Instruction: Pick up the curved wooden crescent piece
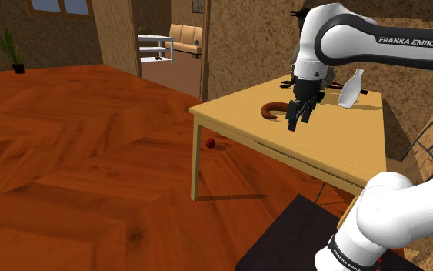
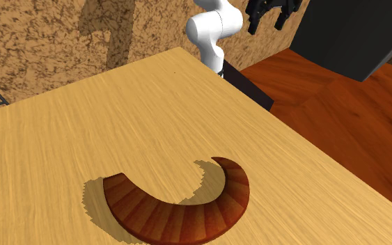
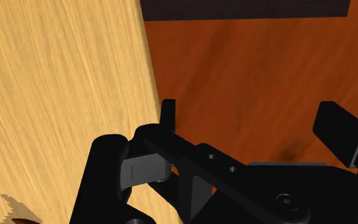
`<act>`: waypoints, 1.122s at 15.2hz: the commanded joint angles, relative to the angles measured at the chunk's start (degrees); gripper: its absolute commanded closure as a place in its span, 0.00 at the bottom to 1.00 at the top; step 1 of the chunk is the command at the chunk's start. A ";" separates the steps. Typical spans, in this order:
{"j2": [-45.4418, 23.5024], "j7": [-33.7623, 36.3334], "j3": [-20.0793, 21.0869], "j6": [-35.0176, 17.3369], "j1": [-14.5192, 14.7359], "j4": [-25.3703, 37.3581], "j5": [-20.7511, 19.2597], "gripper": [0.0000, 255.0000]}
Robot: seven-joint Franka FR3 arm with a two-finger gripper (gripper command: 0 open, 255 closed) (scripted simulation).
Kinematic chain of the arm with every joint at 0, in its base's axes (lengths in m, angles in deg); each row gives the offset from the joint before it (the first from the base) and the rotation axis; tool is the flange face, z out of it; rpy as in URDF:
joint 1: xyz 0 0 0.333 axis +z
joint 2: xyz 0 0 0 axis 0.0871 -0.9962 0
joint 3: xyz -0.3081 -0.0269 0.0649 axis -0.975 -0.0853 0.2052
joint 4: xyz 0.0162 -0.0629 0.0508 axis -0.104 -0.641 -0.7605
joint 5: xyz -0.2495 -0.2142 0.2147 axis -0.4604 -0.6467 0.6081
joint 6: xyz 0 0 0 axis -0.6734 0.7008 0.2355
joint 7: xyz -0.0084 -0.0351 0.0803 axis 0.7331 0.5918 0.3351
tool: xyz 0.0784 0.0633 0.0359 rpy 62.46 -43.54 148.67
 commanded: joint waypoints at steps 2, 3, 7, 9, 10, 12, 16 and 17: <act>-0.42 -1.65 -1.21 -1.02 -0.28 -0.19 -1.03 0.00; -0.92 -3.29 -2.43 -2.08 -0.55 -0.31 -2.03 0.00; -3.72 -9.72 -7.32 -6.50 -1.51 -0.02 -5.62 0.00; -5.60 -12.88 -9.78 -8.81 -1.87 0.60 -7.11 0.00; -6.65 -14.45 -11.01 -9.97 -2.02 1.02 -7.75 0.00; -8.96 -17.62 -13.44 -12.31 -2.26 2.10 -8.81 0.00; -14.39 -24.04 -18.33 -16.92 -2.33 5.18 -9.95 0.00; -15.91 -25.69 -19.55 -18.04 -2.28 6.14 -9.99 0.00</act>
